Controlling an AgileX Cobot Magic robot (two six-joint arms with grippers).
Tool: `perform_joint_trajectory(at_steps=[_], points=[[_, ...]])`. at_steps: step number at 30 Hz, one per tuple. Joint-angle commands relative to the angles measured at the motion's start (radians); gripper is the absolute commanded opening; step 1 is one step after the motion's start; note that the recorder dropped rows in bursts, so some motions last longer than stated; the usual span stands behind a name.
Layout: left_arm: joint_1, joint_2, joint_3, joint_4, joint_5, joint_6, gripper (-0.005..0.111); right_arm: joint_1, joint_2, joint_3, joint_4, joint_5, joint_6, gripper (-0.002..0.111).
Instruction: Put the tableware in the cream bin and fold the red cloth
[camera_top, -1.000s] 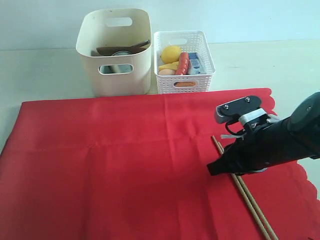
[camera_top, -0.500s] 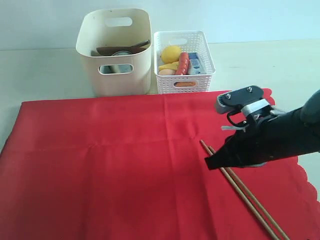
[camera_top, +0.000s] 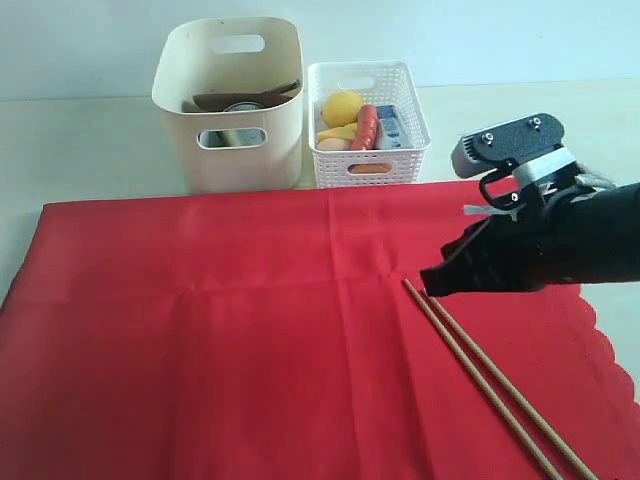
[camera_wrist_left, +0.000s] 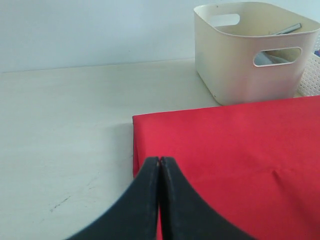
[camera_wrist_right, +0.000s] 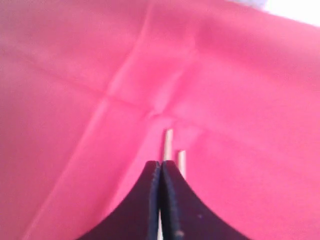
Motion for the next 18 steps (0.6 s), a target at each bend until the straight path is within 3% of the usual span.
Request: perform_joint_trajectory(at_steps=[1, 11, 13, 15, 16, 18], points=[[0.002, -0.006, -0.001, -0.005, -0.008, 0.001, 0.003, 0.001, -0.06, -0.001, 0.072, -0.161, 0.005, 0.0], [0.002, -0.006, -0.001, -0.005, -0.008, 0.001, 0.003, 0.001, -0.534, 0.135, 0.215, -0.204, 0.008, 0.0], [0.002, -0.006, -0.001, -0.005, -0.008, -0.001, 0.003, 0.001, -0.637, 0.162, 0.334, -0.209, -0.13, 0.0], [0.002, -0.006, -0.001, -0.005, -0.008, -0.001, 0.003, 0.001, -0.726, 0.183, 0.764, -0.224, -0.575, 0.0], [0.002, -0.006, -0.001, -0.005, -0.008, -0.001, 0.003, 0.001, -0.754, 0.191, 0.764, -0.206, -0.711, 0.0], [0.002, -0.006, -0.001, -0.005, -0.008, -0.001, 0.003, 0.001, -0.783, 0.217, 0.764, -0.14, -0.718, 0.0]])
